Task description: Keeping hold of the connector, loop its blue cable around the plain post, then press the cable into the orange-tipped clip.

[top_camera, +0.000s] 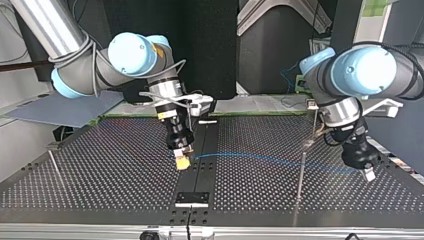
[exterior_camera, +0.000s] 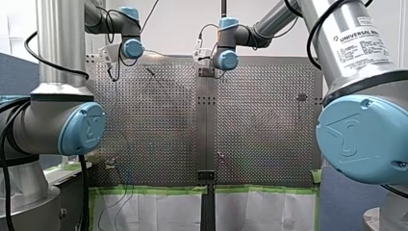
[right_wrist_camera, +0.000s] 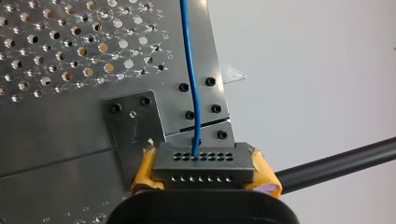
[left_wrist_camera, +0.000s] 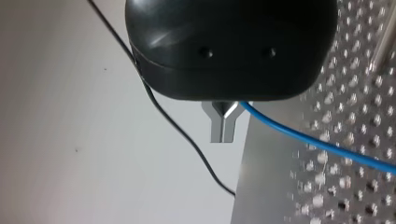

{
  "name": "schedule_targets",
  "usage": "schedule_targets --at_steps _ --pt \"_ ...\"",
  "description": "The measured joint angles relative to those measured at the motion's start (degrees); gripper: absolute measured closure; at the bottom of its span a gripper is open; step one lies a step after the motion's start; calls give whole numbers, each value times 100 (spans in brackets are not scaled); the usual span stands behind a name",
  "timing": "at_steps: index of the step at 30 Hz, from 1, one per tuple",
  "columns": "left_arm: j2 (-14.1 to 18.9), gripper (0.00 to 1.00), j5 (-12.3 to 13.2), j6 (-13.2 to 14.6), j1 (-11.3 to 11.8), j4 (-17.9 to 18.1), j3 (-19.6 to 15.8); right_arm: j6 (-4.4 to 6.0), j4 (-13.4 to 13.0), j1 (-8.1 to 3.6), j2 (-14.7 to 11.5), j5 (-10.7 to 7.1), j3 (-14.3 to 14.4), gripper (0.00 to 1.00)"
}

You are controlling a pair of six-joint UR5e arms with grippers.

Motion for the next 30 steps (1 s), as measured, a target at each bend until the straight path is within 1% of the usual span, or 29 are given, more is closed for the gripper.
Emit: schedule_targets --at_steps 6,11,17,20,24,30 --pt "-320 100 368 -120 368 -14 320 -6 -41 -10 80 -9 -50 100" --pt "-455 100 622 -214 623 41 377 -9 -56 -9 229 -44 -158 100" --pt "-607 100 945 -252 904 65 378 -11 -61 -12 389 -51 -244 100" --pt "-650 100 1124 -280 933 81 382 -7 -75 -19 437 -49 -252 100" --pt "-758 100 1347 -330 904 96 382 0 -123 -28 497 -49 -254 100" --pt "-1076 100 1725 -367 825 100 383 -1 -187 -58 565 -50 -255 100"
